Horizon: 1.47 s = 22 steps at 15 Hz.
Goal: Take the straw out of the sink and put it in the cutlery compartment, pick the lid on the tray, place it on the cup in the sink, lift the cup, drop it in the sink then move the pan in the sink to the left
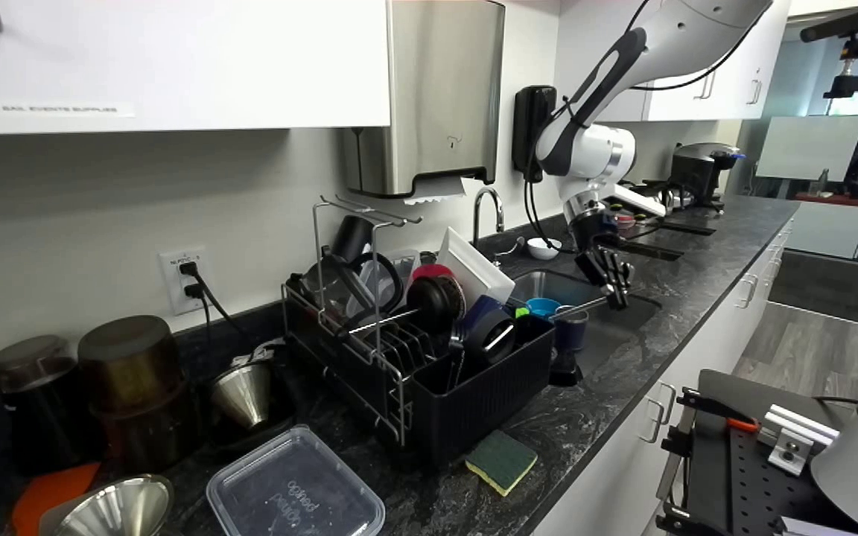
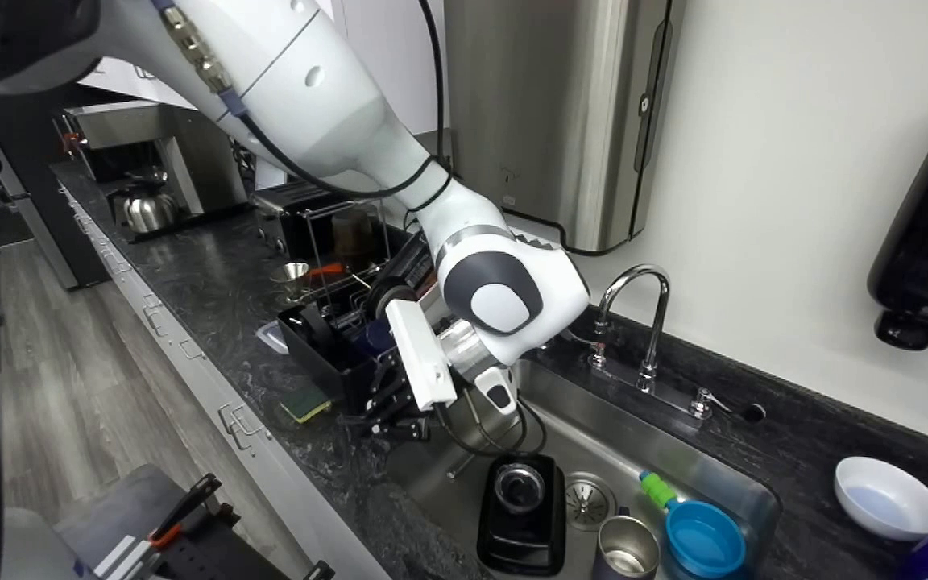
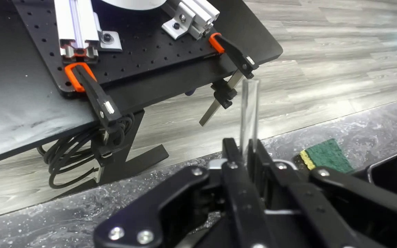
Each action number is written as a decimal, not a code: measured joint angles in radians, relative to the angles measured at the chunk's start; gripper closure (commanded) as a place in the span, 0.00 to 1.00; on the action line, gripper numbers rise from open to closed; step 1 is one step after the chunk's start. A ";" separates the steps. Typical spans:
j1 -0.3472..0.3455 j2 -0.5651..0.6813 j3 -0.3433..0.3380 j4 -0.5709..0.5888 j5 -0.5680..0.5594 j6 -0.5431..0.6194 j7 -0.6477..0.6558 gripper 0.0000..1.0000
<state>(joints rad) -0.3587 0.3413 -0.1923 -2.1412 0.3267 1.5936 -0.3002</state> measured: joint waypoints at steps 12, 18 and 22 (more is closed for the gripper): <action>0.011 -0.186 -0.022 -0.031 0.000 -0.228 -0.022 0.97; 0.033 -0.199 -0.022 -0.013 0.073 -0.303 0.004 0.97; 0.044 -0.185 -0.022 -0.003 0.152 -0.309 0.058 0.97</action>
<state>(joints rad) -0.3145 0.1562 -0.2145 -2.1442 0.4789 1.2847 -0.2418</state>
